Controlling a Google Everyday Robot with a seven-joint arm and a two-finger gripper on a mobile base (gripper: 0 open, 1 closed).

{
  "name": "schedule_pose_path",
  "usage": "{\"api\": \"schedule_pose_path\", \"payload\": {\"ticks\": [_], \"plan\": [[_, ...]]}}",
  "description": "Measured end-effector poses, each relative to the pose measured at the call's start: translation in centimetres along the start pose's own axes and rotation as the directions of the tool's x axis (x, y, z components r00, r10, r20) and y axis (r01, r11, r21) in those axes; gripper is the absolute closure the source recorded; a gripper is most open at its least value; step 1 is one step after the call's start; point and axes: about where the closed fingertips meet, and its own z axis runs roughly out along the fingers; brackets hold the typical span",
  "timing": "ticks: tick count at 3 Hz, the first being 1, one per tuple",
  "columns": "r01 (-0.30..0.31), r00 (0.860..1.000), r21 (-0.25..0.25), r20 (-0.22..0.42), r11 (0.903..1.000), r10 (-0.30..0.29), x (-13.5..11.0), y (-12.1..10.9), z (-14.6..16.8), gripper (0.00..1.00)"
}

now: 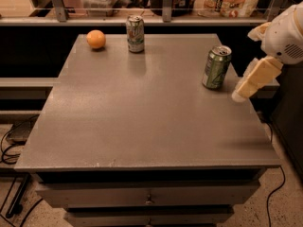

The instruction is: Knock green can over

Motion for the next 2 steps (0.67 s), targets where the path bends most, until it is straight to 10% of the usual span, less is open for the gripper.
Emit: {"api": "schedule_pose_path", "payload": {"ticks": [2], "plan": [[-0.077, 0.996, 0.049, 0.039, 0.9958, 0.075, 0.67, -3.87, 0.79, 0.0]]}}
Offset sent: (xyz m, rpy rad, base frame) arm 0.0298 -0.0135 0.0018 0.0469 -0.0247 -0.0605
